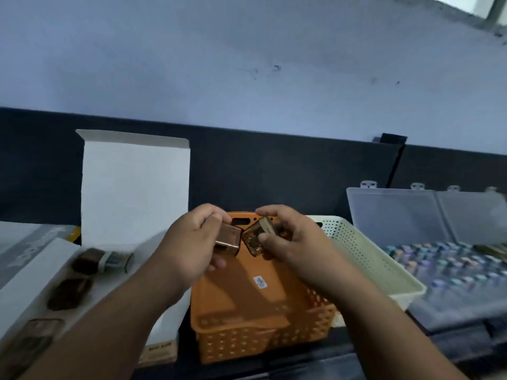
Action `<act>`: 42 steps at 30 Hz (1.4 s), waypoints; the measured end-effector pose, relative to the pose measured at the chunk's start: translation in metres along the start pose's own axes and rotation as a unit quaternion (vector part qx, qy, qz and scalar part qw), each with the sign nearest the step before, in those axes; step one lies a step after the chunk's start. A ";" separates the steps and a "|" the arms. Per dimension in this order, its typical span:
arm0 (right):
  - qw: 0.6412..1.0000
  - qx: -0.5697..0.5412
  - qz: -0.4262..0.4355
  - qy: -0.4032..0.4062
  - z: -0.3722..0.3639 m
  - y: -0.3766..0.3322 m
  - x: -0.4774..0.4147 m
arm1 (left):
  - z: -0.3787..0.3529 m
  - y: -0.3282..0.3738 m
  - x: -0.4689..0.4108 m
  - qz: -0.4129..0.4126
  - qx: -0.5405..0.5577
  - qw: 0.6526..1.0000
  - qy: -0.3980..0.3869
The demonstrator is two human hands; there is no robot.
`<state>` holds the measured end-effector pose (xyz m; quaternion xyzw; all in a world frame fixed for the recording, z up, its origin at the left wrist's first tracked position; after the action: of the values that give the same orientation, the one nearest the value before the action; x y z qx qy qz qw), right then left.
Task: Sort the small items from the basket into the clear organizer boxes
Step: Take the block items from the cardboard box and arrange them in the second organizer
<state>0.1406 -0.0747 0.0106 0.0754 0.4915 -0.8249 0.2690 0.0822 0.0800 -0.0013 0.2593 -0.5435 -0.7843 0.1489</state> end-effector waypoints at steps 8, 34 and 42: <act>0.993 -0.027 -0.050 0.101 0.136 0.061 0.077 | -0.132 0.050 0.080 0.039 0.070 0.989 -0.121; 0.918 0.109 -0.196 0.327 0.488 0.252 0.278 | -0.510 0.185 0.239 -0.184 0.023 0.940 -0.287; 0.901 0.171 -0.210 0.339 0.566 0.324 0.216 | -0.623 0.200 0.187 -0.171 0.028 0.944 -0.282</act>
<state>0.2049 -0.7572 -0.0364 0.2898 0.4085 -0.8585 -0.1106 0.2731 -0.5726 -0.0323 0.1205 -0.5325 -0.8235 -0.1540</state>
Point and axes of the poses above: each hand's wrist, its own x-axis away from the middle knuckle, its own z-axis out of the back of the hand, y = z × x, the point moved 7 cm from there along -x, towards the middle knuckle, and after that the axes turned 10 degrees about y, right-handed, at the moved point
